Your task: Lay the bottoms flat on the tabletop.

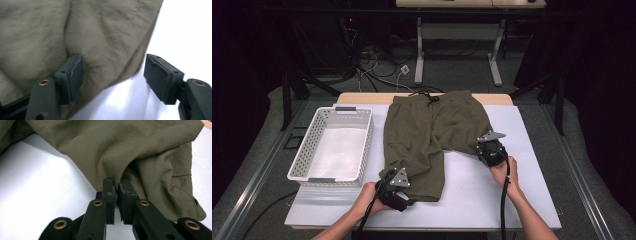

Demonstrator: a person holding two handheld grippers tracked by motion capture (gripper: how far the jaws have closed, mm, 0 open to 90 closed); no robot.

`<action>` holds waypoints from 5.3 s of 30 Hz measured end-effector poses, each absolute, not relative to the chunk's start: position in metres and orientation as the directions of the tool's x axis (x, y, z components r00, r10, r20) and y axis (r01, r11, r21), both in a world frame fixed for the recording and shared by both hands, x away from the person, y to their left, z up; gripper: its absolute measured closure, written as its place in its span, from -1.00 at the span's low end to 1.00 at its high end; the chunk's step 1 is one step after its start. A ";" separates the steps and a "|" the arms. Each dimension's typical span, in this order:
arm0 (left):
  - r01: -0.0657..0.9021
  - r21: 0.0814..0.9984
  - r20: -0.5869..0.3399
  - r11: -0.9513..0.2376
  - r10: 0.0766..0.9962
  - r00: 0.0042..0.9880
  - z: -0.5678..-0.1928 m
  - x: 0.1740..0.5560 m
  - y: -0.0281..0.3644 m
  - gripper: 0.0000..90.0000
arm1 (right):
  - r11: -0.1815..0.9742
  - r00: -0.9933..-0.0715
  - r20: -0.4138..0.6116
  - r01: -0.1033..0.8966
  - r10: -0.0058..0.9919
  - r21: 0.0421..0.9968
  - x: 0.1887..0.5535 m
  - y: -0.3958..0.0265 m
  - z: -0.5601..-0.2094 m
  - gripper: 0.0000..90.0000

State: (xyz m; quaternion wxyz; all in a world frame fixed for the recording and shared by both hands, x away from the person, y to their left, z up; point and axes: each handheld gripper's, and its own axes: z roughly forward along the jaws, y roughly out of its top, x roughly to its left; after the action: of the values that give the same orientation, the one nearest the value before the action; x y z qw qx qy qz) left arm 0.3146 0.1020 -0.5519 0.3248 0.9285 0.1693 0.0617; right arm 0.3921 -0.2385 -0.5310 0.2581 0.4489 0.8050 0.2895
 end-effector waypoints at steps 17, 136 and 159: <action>0.218 0.714 0.066 -0.665 0.374 0.925 -0.521 0.301 0.091 0.95 | 0.429 -0.456 -0.167 0.564 0.874 0.706 0.392 -0.238 -0.529 0.98; 0.369 0.674 -0.024 -0.640 0.480 0.877 -0.538 0.309 0.126 -0.74 | 0.370 -0.404 -0.089 0.699 0.910 0.611 0.381 -0.263 -0.531 0.95; 0.361 0.667 -0.016 -0.651 0.472 0.882 -0.540 0.309 0.121 -0.74 | 0.327 -0.333 -0.142 0.603 0.932 0.728 0.409 -0.275 -0.499 -0.31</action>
State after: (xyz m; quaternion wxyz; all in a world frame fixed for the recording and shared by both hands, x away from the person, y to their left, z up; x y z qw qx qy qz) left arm 0.3086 0.1210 -0.5397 0.3484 0.9052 0.2300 0.0796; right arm 0.4089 -0.2748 -0.4992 0.2840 0.5026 0.7634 0.2897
